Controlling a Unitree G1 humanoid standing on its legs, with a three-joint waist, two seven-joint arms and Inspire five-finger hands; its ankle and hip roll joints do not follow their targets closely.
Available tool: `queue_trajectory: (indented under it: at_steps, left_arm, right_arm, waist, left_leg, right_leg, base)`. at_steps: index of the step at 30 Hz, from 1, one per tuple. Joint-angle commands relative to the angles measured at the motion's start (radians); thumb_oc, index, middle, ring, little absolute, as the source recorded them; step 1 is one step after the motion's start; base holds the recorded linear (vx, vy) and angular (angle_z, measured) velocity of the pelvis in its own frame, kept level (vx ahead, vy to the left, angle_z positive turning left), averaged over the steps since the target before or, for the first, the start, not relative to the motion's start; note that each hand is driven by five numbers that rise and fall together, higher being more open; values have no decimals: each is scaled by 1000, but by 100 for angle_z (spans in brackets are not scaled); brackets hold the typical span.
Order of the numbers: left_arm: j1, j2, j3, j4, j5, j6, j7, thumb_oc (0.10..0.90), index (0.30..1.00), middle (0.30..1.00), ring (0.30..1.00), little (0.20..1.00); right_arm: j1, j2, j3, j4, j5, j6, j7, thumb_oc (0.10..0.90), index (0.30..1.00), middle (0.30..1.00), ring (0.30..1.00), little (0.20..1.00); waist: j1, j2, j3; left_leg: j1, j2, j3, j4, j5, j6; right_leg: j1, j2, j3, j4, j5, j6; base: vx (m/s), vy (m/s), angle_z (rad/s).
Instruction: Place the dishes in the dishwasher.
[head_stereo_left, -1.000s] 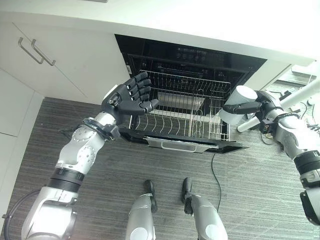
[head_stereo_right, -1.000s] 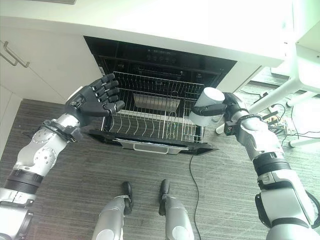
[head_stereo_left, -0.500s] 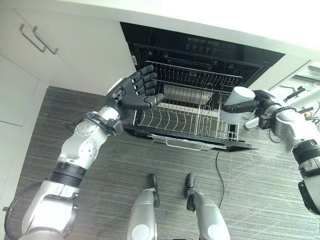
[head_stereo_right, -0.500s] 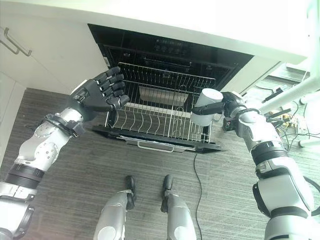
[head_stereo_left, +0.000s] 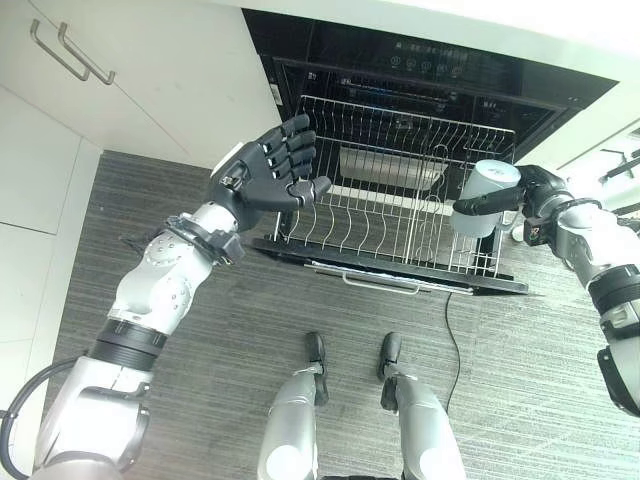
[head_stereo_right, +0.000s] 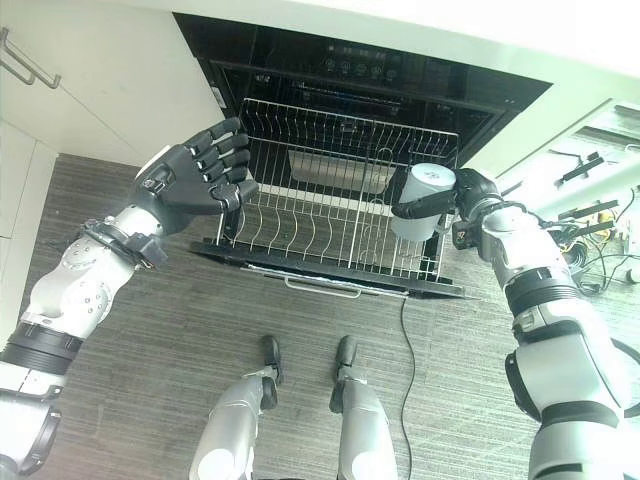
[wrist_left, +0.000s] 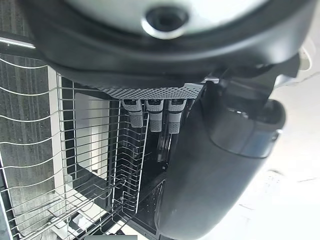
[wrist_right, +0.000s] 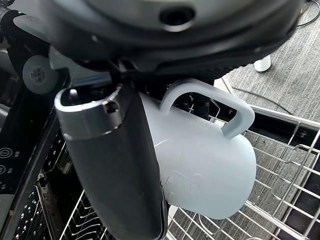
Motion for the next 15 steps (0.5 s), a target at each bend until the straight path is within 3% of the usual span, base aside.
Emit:
queue_trajectory:
  at_steps: [1,10,15]
  left_arm:
    - [-95,25,-4,-150,-77,-132,4,800,900,900,900,900]
    - [-88,36,-1,-182,-91,-140,23,800,900,900,900,900]
    - [-83,48,3,-189,-101,-143,23,800,900,900,900,900]
  right_arm:
    - [-182,-115,82,8,-50,-59,-30,400,300,300,300,300]
    - [-214,-152,129,2,-147,-44,-28,400,300,300,300,300]
    - [-228,-178,142,-5,-136,-23,-34,400,300,300,300,300]
  waist:
    - [5,26,-57]
    - [0,29,-48]
    - [0,19,-44]
  left_leg:
    - [13,14,-55,31,-120,-70]
    - [5,14,-53,31,-119,-72]
    - [8,19,-49,31,-119,-73]
  right_leg:
    - [-13,-34,-2,67,-102,105]
    - [-26,-30,5,67,-102,102]
    - [-25,-27,5,67,-97,104]
  base:
    - [0,0,0]
    - [0,0,0]
    - [-25,-19,-1]
